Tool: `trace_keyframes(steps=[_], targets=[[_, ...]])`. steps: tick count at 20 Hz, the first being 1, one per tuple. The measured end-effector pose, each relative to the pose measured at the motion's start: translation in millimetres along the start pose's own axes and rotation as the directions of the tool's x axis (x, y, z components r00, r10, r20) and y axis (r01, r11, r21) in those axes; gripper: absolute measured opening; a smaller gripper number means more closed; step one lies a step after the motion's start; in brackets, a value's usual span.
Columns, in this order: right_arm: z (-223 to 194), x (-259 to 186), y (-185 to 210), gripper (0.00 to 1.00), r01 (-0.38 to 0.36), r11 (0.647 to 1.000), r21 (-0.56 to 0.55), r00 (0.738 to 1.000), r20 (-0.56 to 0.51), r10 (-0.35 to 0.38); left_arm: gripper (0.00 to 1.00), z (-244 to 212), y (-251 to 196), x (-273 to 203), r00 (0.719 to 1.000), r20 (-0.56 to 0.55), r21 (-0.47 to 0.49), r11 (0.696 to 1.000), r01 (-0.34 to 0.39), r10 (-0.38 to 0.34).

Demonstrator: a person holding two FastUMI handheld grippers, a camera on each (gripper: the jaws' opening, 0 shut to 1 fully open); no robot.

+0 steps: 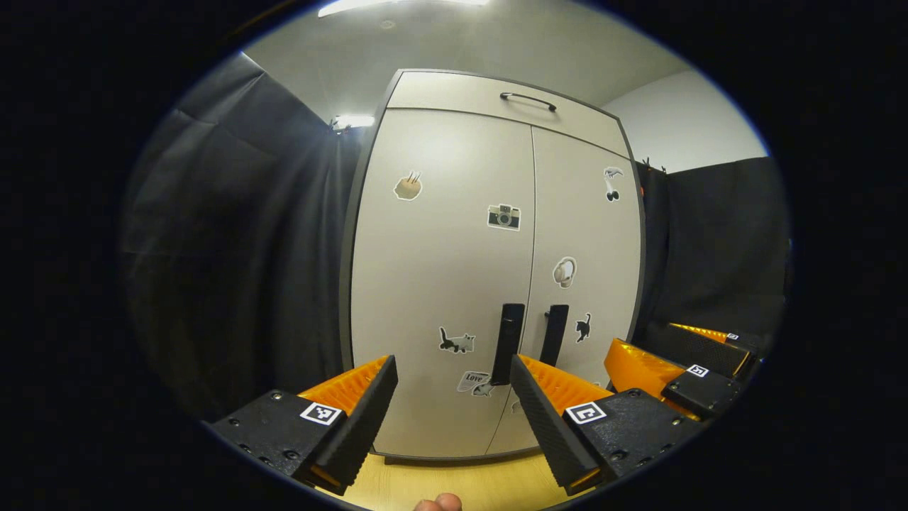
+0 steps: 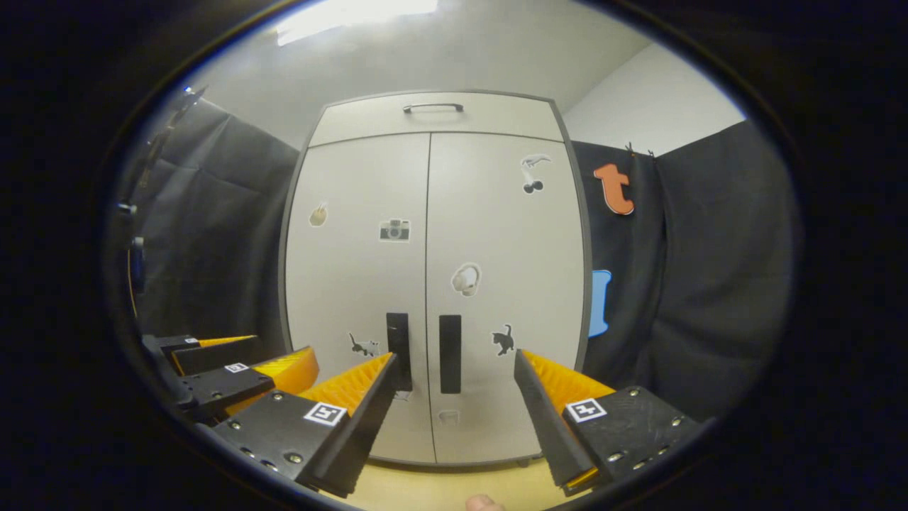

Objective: Open the right door of the double-door shoe cabinet with the right hand, and open the left door with the left hand.

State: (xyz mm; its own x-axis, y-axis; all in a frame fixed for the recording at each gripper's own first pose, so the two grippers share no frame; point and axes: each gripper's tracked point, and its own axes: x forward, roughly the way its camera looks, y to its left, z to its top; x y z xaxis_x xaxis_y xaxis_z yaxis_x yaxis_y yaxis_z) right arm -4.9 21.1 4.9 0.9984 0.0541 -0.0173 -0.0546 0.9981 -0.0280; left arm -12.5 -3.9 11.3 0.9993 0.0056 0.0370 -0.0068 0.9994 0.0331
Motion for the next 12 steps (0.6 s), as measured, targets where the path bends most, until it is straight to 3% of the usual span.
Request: trace_keyframes(steps=[12], targets=[[-0.8, -3.8, -2.2, 0.95, 0.022, 1.000, 0.003, 1.000, -0.005, -0.022, 0.99, -2.0, -6.0, 1.7, 1.000, 0.006, 0.002, 1.000, 0.021, -0.021]])
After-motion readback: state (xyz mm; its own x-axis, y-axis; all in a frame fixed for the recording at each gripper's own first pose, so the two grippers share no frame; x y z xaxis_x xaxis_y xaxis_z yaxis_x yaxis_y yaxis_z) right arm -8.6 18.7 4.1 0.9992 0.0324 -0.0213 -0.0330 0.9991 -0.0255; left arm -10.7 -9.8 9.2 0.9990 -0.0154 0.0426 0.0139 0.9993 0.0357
